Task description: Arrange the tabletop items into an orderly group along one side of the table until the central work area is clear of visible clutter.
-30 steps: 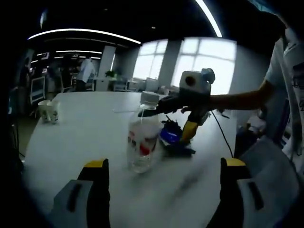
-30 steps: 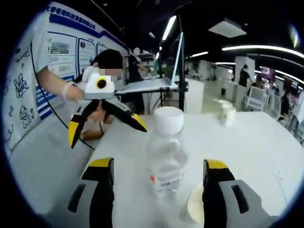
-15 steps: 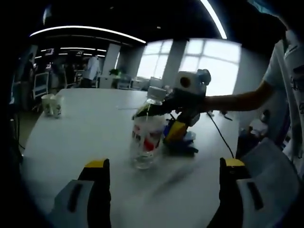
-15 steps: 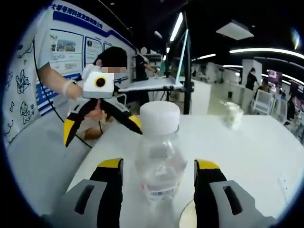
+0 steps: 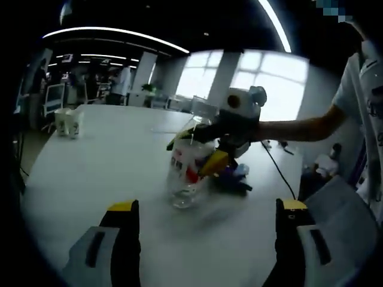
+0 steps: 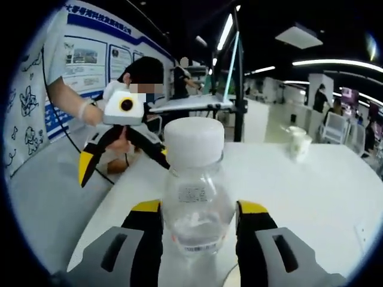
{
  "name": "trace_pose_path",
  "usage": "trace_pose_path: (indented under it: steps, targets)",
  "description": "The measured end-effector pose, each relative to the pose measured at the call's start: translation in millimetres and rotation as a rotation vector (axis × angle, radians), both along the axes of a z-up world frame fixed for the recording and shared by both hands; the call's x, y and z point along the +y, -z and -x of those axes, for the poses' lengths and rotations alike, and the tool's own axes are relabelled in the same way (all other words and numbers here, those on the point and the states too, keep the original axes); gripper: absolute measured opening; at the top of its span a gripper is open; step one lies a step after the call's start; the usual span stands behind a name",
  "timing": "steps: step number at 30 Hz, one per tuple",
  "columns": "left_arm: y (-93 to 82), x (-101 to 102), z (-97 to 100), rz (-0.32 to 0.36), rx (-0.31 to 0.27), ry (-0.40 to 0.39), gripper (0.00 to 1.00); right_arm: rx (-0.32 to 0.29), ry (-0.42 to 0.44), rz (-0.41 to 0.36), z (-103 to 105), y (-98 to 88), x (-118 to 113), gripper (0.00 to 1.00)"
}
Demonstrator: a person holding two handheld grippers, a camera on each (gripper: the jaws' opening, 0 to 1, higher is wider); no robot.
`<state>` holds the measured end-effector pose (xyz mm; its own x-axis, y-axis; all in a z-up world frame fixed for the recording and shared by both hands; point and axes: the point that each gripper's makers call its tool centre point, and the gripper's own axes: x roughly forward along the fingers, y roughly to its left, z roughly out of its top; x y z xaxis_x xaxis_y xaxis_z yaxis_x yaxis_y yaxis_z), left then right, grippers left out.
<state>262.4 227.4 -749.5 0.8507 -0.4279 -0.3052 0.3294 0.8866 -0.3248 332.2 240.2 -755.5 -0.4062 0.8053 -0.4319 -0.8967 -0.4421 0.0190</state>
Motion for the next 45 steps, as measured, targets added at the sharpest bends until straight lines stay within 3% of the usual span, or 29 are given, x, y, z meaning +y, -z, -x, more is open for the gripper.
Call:
trace_pose_path:
  steps: [10, 25, 33, 45]
  targets:
    - [2.2, 0.5, -2.2, 0.003, -0.001, 0.008, 0.90, 0.007, 0.005, -0.018, 2.4, -2.1, 0.4, 0.38]
    - [7.3, 0.1, -2.3, 0.020, 0.010, 0.011, 0.89, 0.003, 0.131, -0.052, -5.2, -5.8, 5.0, 0.36]
    - [10.1, -1.7, -1.8, 0.030, 0.018, 0.013, 0.89, 0.013, 0.229, -0.097, -18.8, -16.3, 14.9, 0.35]
    - [11.0, -3.2, -3.1, 0.044, 0.020, 0.015, 0.88, 0.027, 0.321, -0.126, -44.2, -16.4, 28.6, 0.36]
